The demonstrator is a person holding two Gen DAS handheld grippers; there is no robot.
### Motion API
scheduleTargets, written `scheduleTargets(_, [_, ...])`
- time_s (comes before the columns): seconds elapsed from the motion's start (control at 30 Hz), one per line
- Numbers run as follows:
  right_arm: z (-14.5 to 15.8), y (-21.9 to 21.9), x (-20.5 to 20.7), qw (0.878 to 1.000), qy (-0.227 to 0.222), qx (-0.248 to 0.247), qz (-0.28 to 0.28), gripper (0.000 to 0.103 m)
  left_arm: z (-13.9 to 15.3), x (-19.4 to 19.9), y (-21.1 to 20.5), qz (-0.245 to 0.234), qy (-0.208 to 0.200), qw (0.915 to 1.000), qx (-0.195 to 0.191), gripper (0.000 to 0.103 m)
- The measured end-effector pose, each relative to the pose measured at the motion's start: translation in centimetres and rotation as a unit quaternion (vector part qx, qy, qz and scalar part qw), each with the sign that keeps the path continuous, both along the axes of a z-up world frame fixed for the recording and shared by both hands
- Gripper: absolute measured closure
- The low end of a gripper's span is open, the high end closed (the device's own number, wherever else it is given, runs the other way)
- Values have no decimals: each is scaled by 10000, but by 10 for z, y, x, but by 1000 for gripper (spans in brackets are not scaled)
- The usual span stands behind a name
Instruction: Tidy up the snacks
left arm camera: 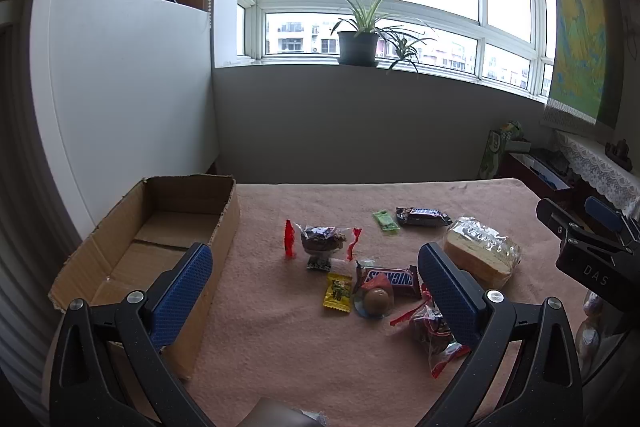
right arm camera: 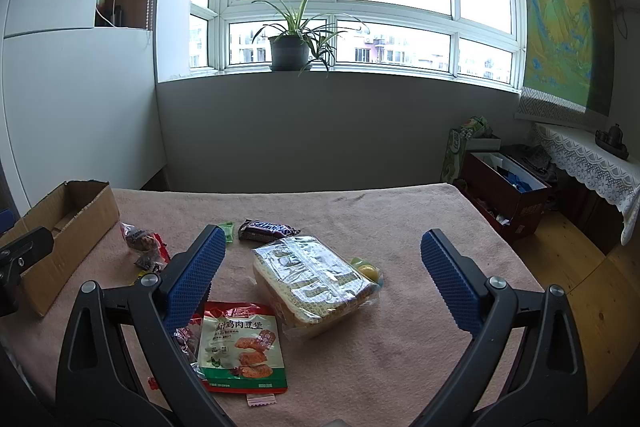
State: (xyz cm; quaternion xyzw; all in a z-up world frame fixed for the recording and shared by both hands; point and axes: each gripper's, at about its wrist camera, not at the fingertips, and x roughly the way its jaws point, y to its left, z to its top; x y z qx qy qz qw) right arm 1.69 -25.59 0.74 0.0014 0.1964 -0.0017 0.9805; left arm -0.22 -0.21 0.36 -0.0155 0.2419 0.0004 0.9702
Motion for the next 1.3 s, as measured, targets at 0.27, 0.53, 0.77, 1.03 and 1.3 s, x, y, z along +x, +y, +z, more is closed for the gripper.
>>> scheduleTargets(0.27, [0, 0, 0, 10000, 3, 1, 7, 3, -1, 1, -1, -21, 22, 10000, 7, 1])
scheduleTargets(0.53, [-5, -6, 6, 9997, 130, 179, 104, 3, -7, 5, 2, -74, 147, 9999, -43, 1])
scheduleTargets(0.77, [-9, -25, 17, 9967, 370, 667, 279, 3, -8, 8, 7, -84, 200, 9997, -91, 1])
scheduleTargets(1.03, [-8, -49, 36, 9901, 635, 1151, 495, 3, -10, 13, 18, -45, 276, 9994, -224, 1])
scheduleTargets(1.3, [-25, -62, 52, 9709, 1055, 1893, 1023, 3, -13, 14, 18, -185, 345, 9987, -328, 3])
